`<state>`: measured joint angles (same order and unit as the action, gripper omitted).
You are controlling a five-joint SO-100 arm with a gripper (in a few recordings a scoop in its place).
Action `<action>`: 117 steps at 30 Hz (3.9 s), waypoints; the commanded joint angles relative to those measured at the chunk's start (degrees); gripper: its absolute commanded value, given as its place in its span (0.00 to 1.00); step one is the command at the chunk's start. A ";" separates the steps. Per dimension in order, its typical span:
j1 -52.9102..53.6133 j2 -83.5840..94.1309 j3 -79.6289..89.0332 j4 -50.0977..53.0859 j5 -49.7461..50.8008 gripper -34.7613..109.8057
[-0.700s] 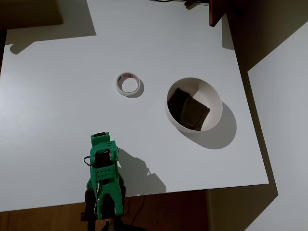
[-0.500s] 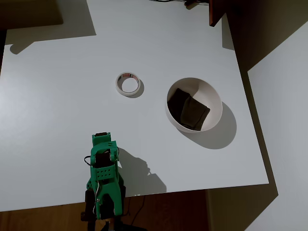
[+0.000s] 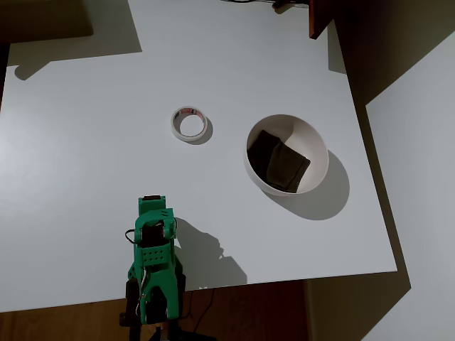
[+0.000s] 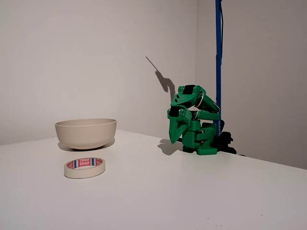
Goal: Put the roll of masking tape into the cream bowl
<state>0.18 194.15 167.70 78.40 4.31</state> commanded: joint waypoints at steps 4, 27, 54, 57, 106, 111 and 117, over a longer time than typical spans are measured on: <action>7.38 0.00 -8.53 -4.48 5.19 0.18; 14.94 -34.28 -55.99 0.00 6.68 0.18; 17.40 -110.21 -122.43 16.44 0.26 0.18; 17.58 -115.93 -126.83 17.23 0.70 0.18; 16.52 -145.11 -138.25 12.74 1.41 0.40; 15.91 -145.90 -138.25 12.22 1.67 0.40; 15.29 -148.27 -138.25 11.95 2.11 0.39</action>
<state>15.03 44.12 33.13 90.35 5.54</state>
